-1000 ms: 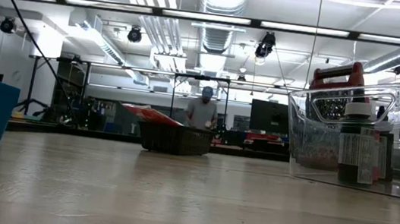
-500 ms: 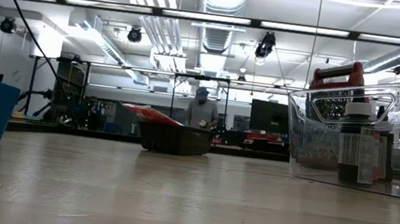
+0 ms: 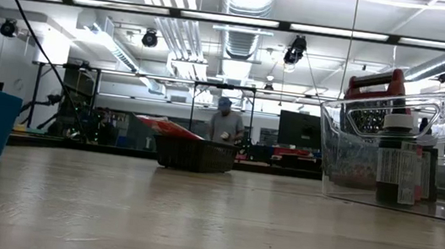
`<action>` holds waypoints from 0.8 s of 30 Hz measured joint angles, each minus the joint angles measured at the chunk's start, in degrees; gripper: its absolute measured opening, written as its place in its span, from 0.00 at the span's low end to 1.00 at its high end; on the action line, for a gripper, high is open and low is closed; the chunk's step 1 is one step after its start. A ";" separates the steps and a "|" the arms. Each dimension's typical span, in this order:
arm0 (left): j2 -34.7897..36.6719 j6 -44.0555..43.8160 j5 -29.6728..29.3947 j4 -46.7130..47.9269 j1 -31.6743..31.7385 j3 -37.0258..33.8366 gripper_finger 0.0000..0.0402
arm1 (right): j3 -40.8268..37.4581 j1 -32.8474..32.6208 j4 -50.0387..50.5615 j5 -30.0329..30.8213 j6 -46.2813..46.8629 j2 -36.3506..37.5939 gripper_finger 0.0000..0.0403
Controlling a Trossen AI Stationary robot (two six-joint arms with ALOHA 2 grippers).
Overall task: Pick & Place Food Item
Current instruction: Put the yellow donut into the blue bin
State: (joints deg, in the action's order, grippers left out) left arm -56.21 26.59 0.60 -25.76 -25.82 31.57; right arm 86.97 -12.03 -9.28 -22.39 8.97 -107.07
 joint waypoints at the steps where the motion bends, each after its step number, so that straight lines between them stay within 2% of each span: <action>1: 0.00 -0.02 -0.02 0.04 0.00 0.00 0.61 | -0.01 -0.02 0.00 -0.01 0.00 0.00 0.17; 10: -2.49 -1.05 -0.20 -0.13 0.98 0.00 0.61 | -0.03 -0.02 -0.11 0.00 0.01 0.00 0.17; 20: -1.75 -1.35 -0.20 -0.39 1.07 0.00 0.60 | -0.10 -0.07 -0.03 -0.02 0.02 0.00 0.17; 24: -1.73 -1.33 -0.16 -0.39 1.07 0.00 0.56 | -0.12 -0.07 -0.02 -0.02 0.02 0.00 0.17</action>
State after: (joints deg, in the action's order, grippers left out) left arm -57.93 25.26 0.44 -26.15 -24.75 31.57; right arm 86.85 -12.10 -9.30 -22.41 8.99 -107.07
